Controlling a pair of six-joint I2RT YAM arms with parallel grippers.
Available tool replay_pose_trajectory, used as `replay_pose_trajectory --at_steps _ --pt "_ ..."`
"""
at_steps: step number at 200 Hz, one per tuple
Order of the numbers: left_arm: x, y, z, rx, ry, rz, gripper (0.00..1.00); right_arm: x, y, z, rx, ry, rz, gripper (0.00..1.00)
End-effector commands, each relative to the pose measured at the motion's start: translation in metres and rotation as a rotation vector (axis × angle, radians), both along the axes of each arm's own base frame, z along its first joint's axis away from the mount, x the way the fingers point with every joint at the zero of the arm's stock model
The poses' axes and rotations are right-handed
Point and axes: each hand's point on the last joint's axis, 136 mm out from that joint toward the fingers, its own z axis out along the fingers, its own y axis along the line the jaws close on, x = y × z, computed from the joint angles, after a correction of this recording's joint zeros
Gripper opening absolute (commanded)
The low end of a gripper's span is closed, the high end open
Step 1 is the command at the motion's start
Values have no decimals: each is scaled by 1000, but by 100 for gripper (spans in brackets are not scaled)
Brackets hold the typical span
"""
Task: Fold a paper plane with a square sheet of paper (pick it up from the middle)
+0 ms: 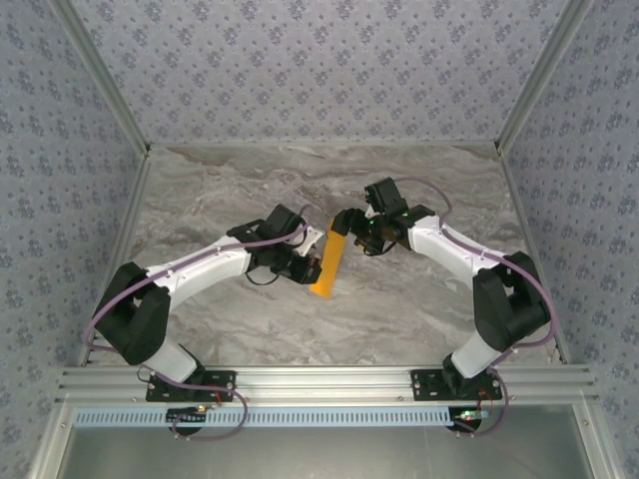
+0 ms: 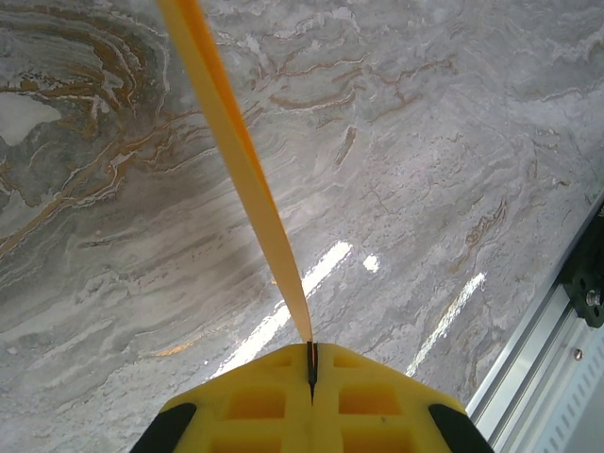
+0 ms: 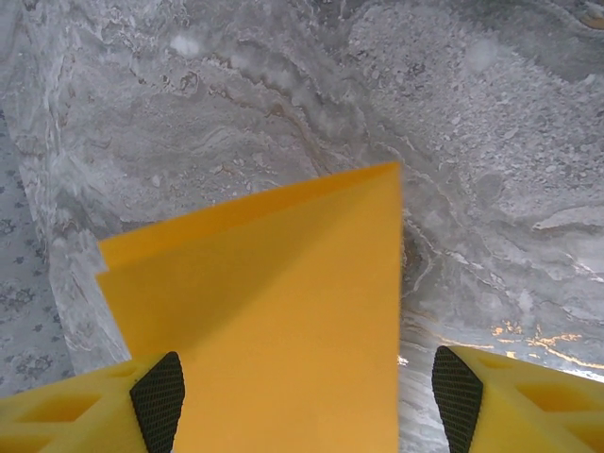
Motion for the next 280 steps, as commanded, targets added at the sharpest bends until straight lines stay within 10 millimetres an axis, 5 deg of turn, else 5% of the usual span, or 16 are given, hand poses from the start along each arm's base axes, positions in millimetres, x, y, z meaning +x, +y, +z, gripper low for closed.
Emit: replay_pose_trajectory --at_steps 1,100,196,280 --pt "0 -1 5 9 -15 -16 0 7 6 7 18 10 13 75" --pt "1 -1 -2 16 -5 -10 0 14 14 -4 -5 52 40 72" --pt "1 0 -7 28 0 -4 0 18 20 14 58 -4 60 76" --pt "2 1 -9 37 -1 4 0 13 14 2 16 34 49 65"
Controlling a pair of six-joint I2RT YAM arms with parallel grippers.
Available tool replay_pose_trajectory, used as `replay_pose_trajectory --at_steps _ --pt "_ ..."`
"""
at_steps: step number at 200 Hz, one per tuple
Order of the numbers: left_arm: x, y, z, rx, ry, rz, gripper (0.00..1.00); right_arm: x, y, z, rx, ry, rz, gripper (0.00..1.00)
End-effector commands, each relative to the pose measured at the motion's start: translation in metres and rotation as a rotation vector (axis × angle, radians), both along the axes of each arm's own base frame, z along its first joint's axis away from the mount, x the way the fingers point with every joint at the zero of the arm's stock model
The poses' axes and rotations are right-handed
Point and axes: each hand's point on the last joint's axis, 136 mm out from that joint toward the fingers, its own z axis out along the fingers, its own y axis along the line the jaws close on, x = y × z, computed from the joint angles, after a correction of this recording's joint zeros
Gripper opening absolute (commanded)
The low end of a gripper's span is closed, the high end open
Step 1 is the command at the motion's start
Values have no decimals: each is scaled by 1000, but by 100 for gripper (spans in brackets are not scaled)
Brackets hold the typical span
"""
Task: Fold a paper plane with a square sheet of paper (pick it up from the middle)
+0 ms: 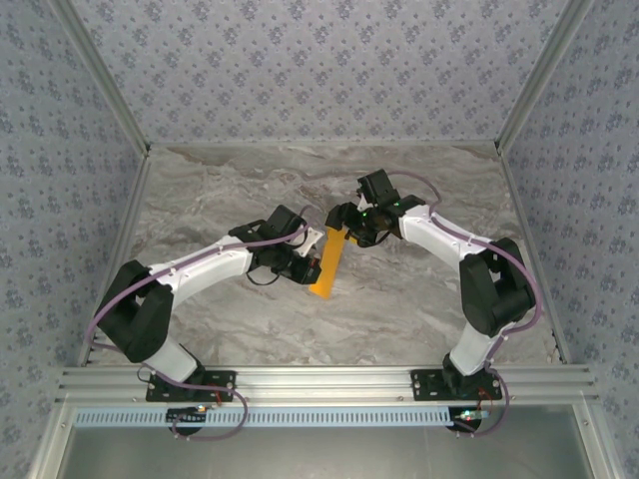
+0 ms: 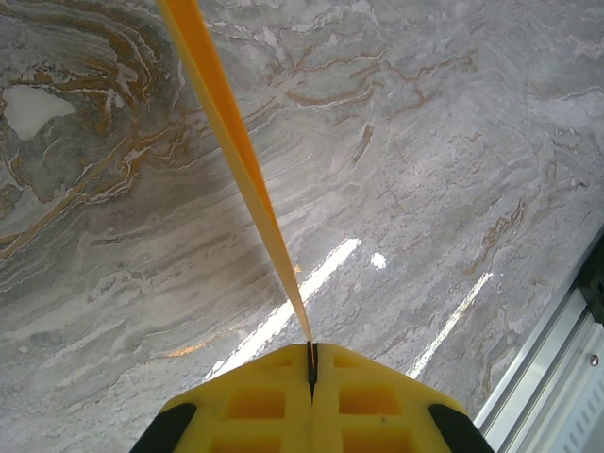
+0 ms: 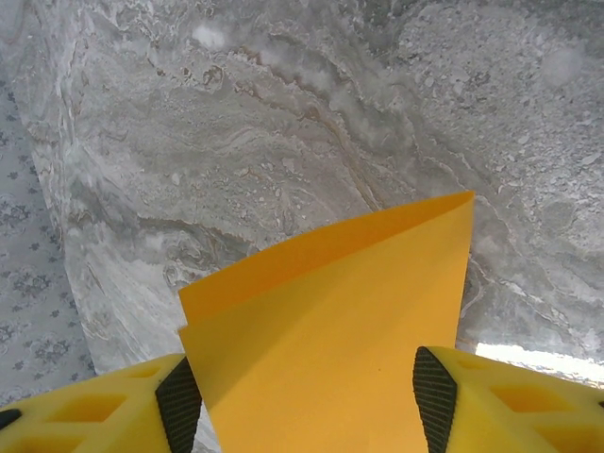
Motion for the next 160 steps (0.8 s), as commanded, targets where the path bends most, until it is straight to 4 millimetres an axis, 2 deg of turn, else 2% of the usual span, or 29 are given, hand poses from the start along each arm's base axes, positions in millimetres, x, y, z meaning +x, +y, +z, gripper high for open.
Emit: replay_pose_trajectory --at_steps 1,40,68,103,160 --pt "-1 0 -3 15 -1 -6 0 -1 -4 4 -12 -1 2 65" --pt "0 0 -5 19 2 -5 0 -2 -5 7 -20 -7 4 62" --pt "-1 0 -5 19 4 -6 0 -1 -2 12 -2 -20 16 71" --pt "-1 0 -6 22 9 -6 0 0 -3 17 8 -37 12 72" --pt "0 -1 -5 19 4 -7 0 -1 -4 4 -12 -5 10 68"
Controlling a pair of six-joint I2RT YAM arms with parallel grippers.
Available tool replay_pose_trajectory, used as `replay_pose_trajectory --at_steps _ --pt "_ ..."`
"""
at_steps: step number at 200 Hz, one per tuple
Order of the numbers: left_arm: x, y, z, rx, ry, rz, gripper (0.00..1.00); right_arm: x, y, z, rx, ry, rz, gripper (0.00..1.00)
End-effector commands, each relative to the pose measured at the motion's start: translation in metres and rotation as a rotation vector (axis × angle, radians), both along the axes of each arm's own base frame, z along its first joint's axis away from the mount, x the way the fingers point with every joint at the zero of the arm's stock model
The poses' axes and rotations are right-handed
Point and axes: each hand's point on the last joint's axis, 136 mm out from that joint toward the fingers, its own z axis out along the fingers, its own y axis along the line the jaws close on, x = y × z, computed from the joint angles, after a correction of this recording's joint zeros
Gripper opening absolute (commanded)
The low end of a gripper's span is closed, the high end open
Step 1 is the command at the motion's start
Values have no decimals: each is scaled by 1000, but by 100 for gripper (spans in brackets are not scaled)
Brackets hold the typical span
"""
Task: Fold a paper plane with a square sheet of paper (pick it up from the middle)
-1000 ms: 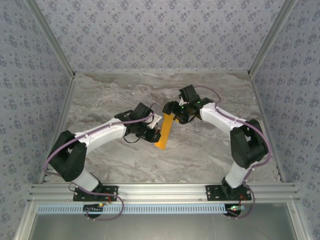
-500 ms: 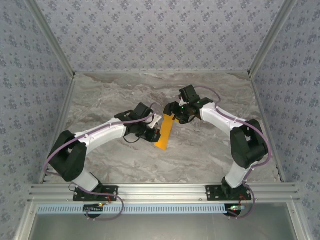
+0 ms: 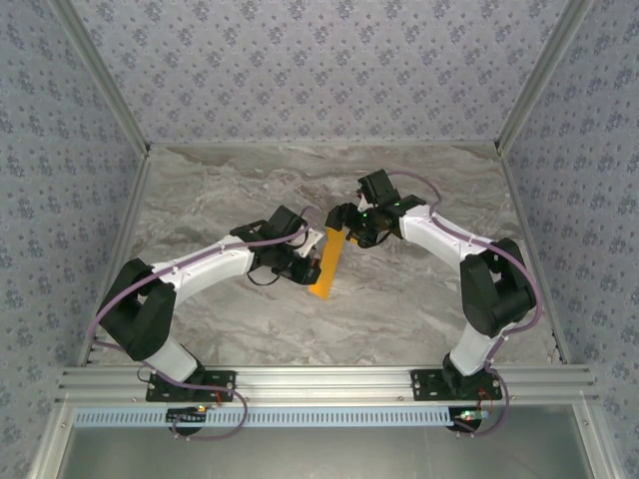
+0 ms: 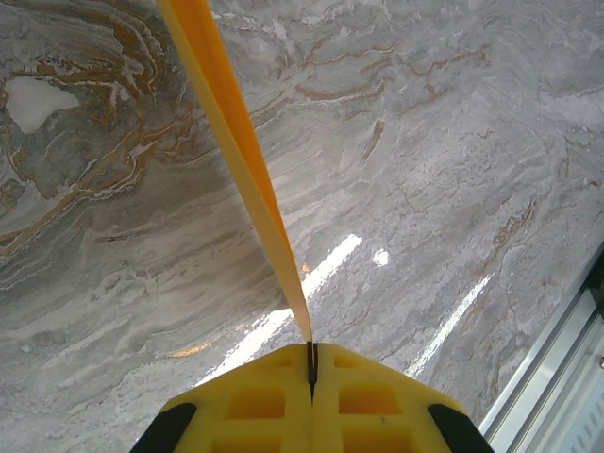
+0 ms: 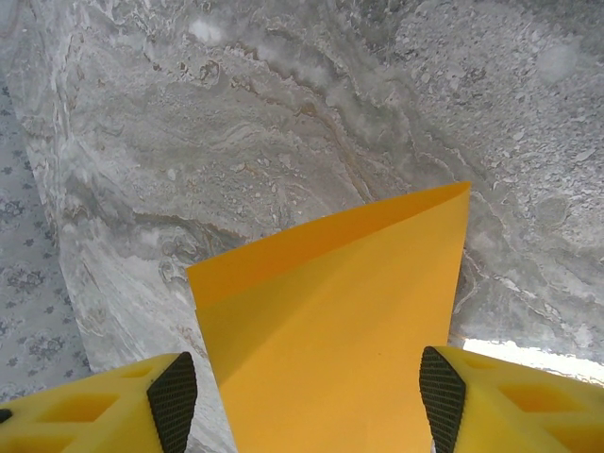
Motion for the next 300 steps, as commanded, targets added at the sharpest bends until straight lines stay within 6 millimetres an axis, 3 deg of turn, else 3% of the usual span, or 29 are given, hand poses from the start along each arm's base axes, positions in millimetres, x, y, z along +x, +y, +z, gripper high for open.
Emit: replay_pose_trajectory --at_steps 1,89,183,215,300 --pt "-1 -1 0 6 -2 -9 0 0 -3 4 -5 -2 0 68" --pt "0 -1 0 10 -6 -5 0 -2 -3 -6 -39 35 9 56" --pt "0 -1 -2 14 -6 -8 0 1 12 1 -30 51 27 55" --pt "1 0 -2 16 -7 -4 0 1 6 -7 -87 84 0 47" --pt "1 1 -4 24 -1 1 0 0 10 9 -56 41 6 58"
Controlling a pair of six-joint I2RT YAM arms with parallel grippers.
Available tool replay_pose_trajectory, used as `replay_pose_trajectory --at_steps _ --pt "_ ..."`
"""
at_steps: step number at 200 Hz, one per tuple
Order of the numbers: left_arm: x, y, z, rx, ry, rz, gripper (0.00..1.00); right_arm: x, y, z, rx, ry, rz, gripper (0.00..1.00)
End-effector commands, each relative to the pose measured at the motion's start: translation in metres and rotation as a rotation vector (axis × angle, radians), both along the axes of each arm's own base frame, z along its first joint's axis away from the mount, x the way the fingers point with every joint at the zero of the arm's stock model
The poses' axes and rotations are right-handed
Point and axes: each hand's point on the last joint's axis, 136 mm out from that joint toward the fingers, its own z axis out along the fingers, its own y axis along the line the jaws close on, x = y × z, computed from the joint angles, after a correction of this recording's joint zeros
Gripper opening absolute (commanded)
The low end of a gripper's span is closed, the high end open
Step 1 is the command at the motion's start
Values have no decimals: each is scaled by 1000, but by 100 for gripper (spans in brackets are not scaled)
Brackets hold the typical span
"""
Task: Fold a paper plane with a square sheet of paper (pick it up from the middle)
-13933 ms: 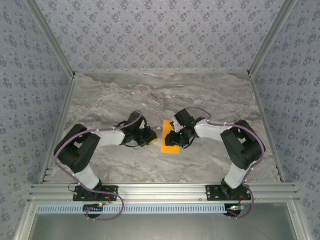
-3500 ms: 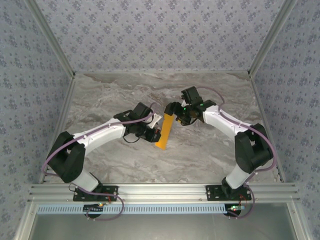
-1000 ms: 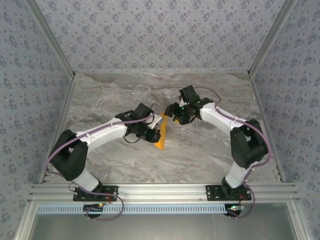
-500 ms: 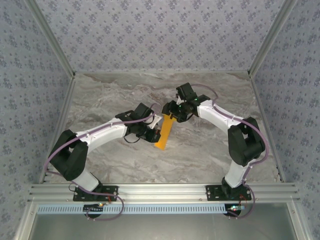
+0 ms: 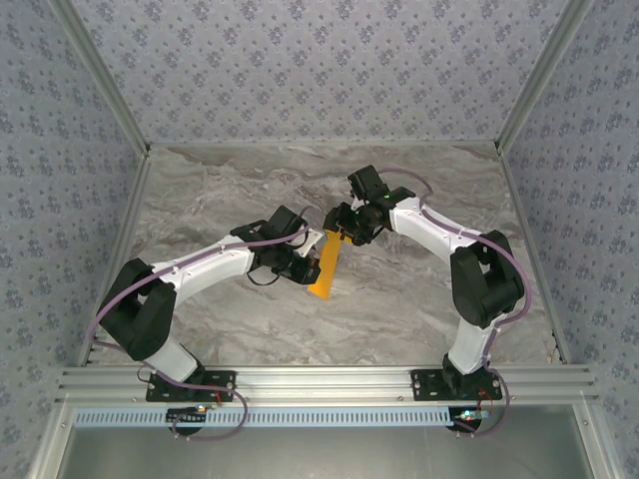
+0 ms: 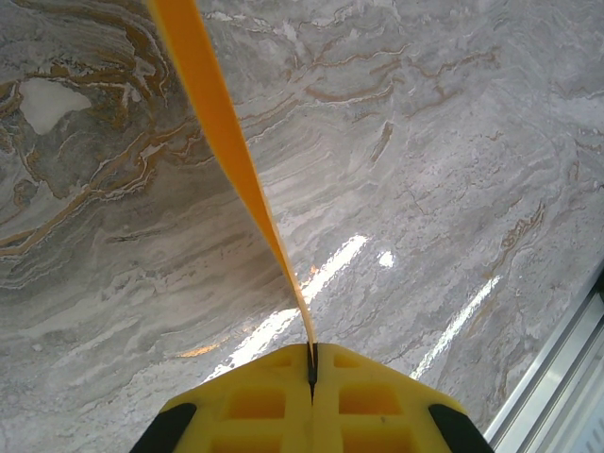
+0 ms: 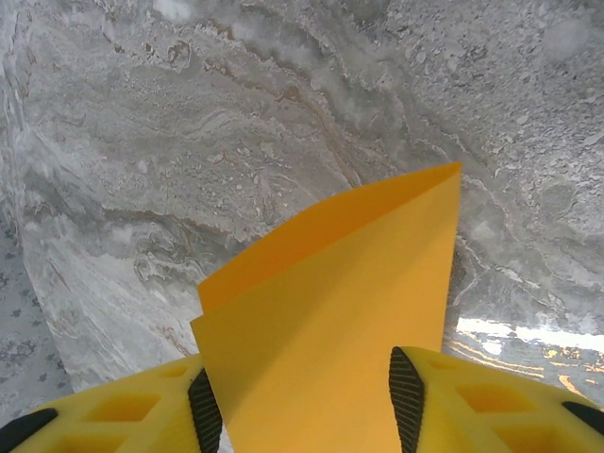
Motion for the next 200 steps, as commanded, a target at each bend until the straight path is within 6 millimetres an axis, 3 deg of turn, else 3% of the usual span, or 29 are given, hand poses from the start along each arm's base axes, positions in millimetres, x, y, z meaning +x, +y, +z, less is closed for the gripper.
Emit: replay_pose_trajectory --at_steps 1,22,67,114,200 --pt "-1 -1 -3 13 6 -7 0 0 0 16 8 -25 -6 58" --pt "-1 -1 -3 14 8 -9 0 0 -1 22 15 -37 -12 64" --pt "-2 -1 -3 14 9 -9 0 -1 -6 26 14 -46 -33 64" --pt "-2 -1 -3 13 7 -10 0 -1 -9 14 -13 -18 -40 56" --pt "-1 -1 -3 14 8 -9 0 0 -8 2 -43 12 -26 52"
